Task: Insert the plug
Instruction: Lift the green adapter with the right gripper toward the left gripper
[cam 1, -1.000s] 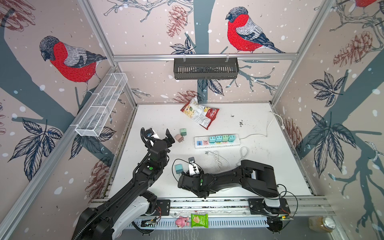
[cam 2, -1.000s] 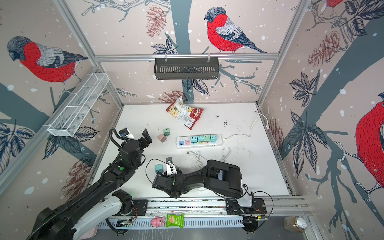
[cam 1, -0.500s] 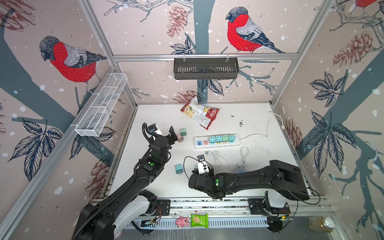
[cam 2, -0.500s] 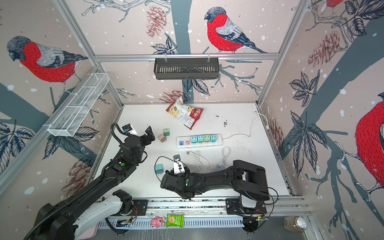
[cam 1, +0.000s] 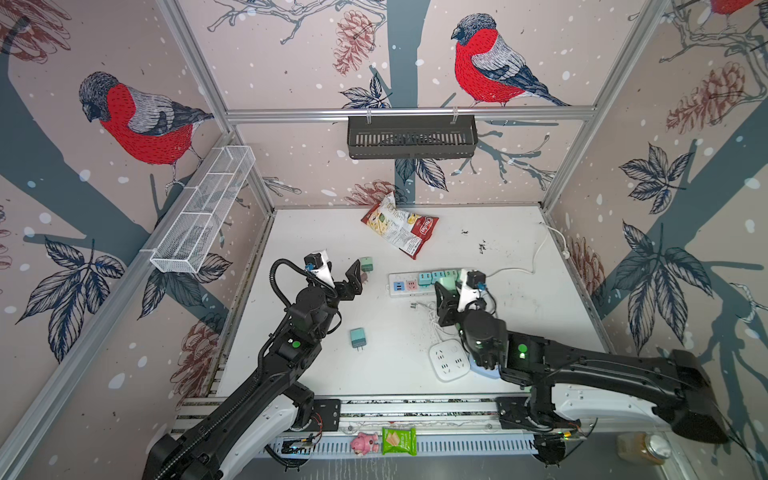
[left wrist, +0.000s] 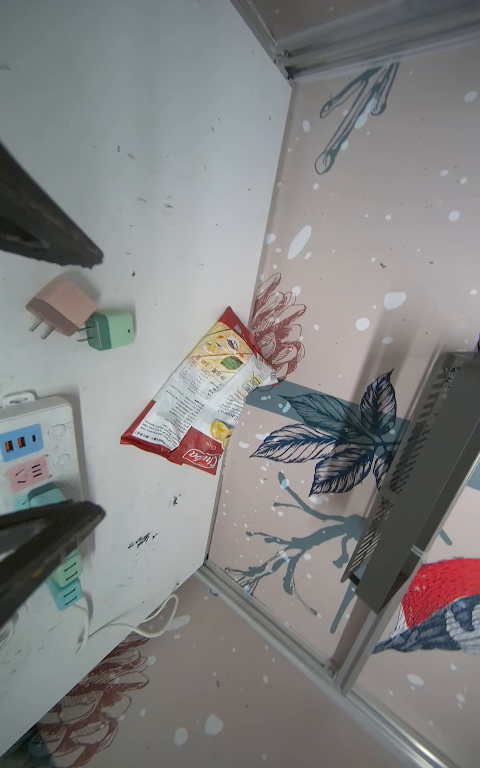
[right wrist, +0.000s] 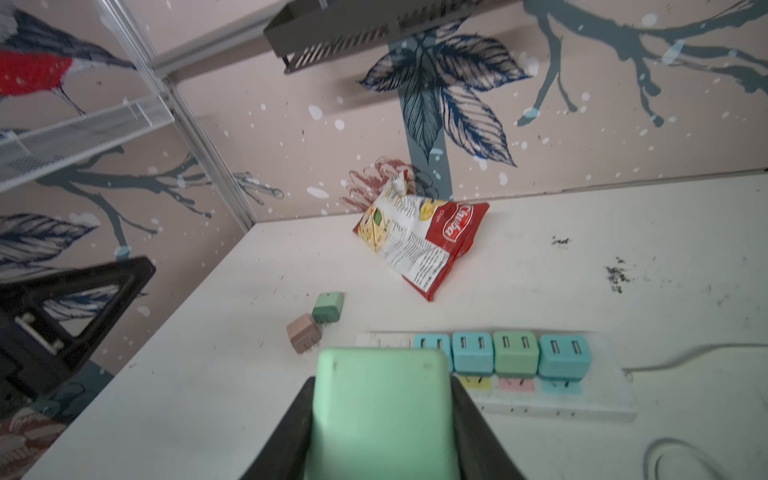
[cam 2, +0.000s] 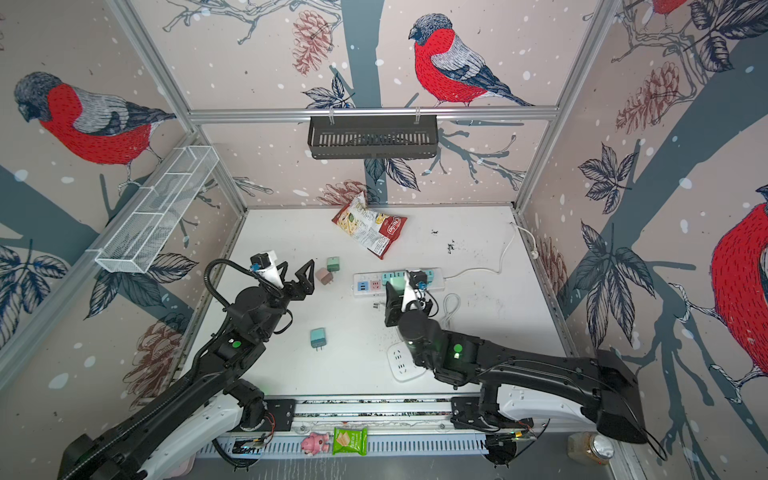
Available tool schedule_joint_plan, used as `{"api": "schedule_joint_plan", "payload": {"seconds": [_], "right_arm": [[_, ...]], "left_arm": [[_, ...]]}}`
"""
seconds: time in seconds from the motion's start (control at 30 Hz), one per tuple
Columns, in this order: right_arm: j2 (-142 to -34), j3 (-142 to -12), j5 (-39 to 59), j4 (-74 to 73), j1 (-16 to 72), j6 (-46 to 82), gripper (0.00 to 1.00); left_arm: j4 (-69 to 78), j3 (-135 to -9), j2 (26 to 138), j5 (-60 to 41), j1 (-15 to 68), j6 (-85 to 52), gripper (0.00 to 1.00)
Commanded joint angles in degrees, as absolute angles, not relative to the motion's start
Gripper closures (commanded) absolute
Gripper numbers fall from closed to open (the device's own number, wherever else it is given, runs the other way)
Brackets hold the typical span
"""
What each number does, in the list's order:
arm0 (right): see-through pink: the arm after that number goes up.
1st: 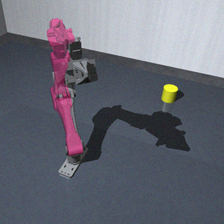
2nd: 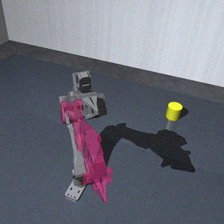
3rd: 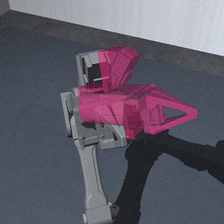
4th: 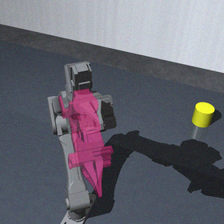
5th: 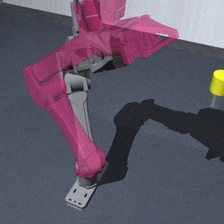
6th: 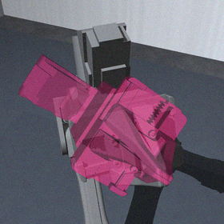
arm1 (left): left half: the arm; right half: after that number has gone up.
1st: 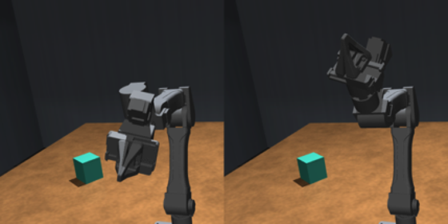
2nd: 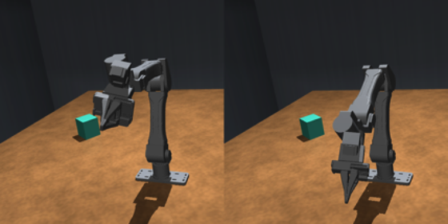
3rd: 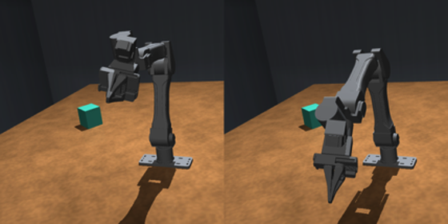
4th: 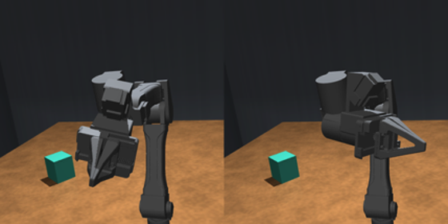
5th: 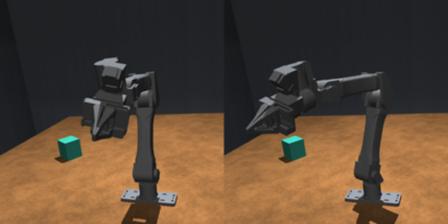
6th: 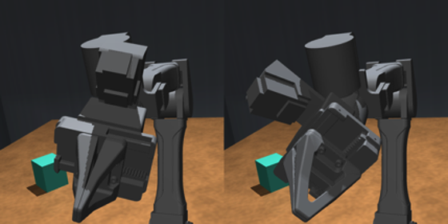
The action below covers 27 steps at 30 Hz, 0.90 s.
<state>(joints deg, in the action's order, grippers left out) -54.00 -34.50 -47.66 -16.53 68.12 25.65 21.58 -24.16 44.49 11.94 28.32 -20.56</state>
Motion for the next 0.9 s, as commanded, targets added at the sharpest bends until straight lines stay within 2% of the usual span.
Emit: {"api": "schedule_joint_plan", "payload": {"seconds": [0.0,0.1,0.2,0.3,0.43,0.63,0.87], "right_arm": [[-48.22,-31.01,-36.61,-33.46,61.23,14.90,0.87],[-45.87,-30.50,-27.42,-34.29,52.97,14.69,0.94],[-45.74,-28.07,-25.08,-34.16,49.48,11.50,0.96],[-46.67,-17.78,-20.14,-42.47,48.69,4.09,0.97],[-49.36,-7.97,-18.97,-56.02,48.43,-0.65,0.98],[-48.90,-8.45,-7.88,-54.72,48.42,-1.96,0.98],[-46.00,-3.88,-4.31,-59.74,48.52,-7.85,0.98]], "left_arm": [[26.07,-24.54,44.76,5.77,28.87,-17.89,0.12],[27.71,-24.78,46.06,2.48,29.96,-16.41,0.13],[29.40,-25.73,48.25,-2.81,31.14,-14.70,0.16],[29.18,-27.69,50.89,-5.47,33.83,-12.02,0.18],[29.64,-29.51,55.34,-10.43,35.44,-10.03,0.20],[28.91,-31.80,59.58,-13.72,36.10,-9.45,0.25],[30.55,-30.20,56.95,-16.61,36.71,-8.17,0.26]]}}
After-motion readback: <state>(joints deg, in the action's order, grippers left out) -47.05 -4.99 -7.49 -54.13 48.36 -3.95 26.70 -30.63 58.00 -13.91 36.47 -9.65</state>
